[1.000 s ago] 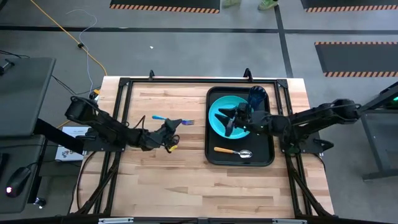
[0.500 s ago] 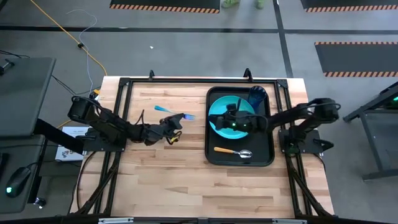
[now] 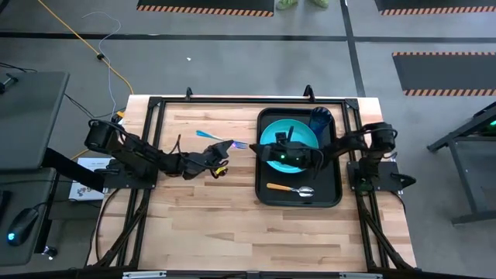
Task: Pick and place plate/cup/fork/spoon on tray
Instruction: Put the blue fork to the left of the orange spoon on the black serving tray
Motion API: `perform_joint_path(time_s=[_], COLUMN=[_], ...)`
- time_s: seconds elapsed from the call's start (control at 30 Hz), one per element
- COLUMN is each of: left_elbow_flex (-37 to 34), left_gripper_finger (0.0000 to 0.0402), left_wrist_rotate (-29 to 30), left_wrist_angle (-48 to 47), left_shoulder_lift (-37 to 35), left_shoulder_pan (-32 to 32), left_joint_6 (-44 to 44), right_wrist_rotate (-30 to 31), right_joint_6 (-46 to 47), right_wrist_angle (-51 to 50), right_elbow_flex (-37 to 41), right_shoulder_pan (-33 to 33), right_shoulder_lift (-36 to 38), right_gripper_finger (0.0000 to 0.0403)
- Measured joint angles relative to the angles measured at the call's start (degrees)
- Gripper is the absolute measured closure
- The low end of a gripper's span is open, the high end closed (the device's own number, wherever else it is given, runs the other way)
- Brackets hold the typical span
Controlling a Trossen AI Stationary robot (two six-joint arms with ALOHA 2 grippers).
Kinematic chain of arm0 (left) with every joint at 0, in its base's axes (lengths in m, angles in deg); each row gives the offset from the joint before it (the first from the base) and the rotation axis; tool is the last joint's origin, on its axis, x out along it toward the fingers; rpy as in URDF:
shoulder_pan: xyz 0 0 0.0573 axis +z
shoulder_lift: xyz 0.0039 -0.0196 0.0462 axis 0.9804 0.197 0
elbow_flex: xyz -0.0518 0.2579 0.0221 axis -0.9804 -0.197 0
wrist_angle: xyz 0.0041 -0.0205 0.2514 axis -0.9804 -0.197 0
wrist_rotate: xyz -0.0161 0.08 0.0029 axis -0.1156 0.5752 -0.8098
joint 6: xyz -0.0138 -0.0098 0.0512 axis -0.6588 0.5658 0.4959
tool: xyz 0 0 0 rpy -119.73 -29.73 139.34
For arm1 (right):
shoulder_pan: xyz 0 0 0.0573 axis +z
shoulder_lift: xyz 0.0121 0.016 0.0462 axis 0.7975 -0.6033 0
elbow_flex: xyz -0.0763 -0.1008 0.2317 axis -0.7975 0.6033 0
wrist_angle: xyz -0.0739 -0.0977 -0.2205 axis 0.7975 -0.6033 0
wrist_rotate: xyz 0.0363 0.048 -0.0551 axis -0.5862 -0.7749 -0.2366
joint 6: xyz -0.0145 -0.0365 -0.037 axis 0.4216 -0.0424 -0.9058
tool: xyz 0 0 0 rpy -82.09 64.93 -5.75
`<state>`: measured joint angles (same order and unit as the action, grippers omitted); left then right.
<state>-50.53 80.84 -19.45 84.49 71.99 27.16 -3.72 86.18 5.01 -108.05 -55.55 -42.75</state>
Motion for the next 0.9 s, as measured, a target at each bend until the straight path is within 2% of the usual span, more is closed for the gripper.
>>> perform_joint_path(time_s=[0.33, 0.9], left_elbow_flex=[-0.1, 0.0], left_gripper_finger=[0.0401, 0.0401], left_wrist_rotate=[1.34, 3.39], left_wrist_angle=[-1.35, -0.91], left_shoulder_lift=[0.01, -0.01], left_shoulder_pan=[0.78, 1.41], left_joint_6=[0.07, -0.52], right_wrist_rotate=[-1.42, -1.84], right_joint_6=[-0.74, -3.8], right_wrist_angle=[-6.17, -5.78], right_elbow_flex=[-4.08, -4.6], right_shoulder_pan=[0.02, 0.39], right_shoulder_lift=[-0.38, -0.29], right_gripper_finger=[0.0225, 0.0224])
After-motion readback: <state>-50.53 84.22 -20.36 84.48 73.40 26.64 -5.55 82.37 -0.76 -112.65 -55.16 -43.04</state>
